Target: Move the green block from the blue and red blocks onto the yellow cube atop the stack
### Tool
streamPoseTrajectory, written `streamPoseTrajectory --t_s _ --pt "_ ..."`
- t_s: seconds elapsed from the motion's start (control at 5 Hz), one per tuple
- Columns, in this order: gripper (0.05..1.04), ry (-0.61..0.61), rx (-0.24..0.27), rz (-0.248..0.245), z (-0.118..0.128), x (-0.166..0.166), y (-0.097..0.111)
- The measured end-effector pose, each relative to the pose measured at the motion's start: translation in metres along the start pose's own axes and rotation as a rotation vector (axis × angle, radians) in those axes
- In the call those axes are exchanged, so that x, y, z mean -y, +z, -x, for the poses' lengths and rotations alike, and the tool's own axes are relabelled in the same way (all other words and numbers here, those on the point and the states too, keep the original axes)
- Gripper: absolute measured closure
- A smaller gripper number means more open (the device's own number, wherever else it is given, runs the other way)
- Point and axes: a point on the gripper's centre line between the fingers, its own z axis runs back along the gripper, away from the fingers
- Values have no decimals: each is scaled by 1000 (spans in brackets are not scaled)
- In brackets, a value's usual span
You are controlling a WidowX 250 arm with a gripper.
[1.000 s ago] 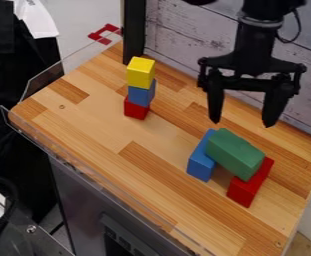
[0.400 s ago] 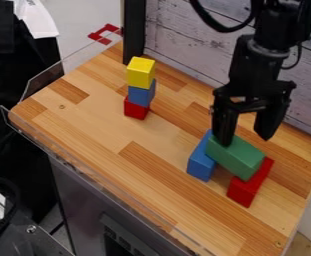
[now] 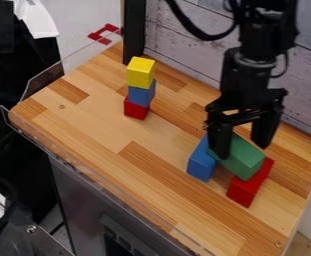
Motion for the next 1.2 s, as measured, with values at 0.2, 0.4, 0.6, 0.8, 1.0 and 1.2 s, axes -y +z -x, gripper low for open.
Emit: streamPoseTrajectory --t_s 0.2,0.4,0.6,0.8,1.0,1.2 --pt "83 16 -19 14 -2 -2 -4" --pt "110 26 -30 34 -3 -1 -5" --pt "387 0 -34 24 -4 -2 -5" --pt "516 -50 -43 13 -4 -1 -1" --pt "516 -76 -46 -21 -15 -10 8" --pt "516 -71 17 21 -27 -22 42"
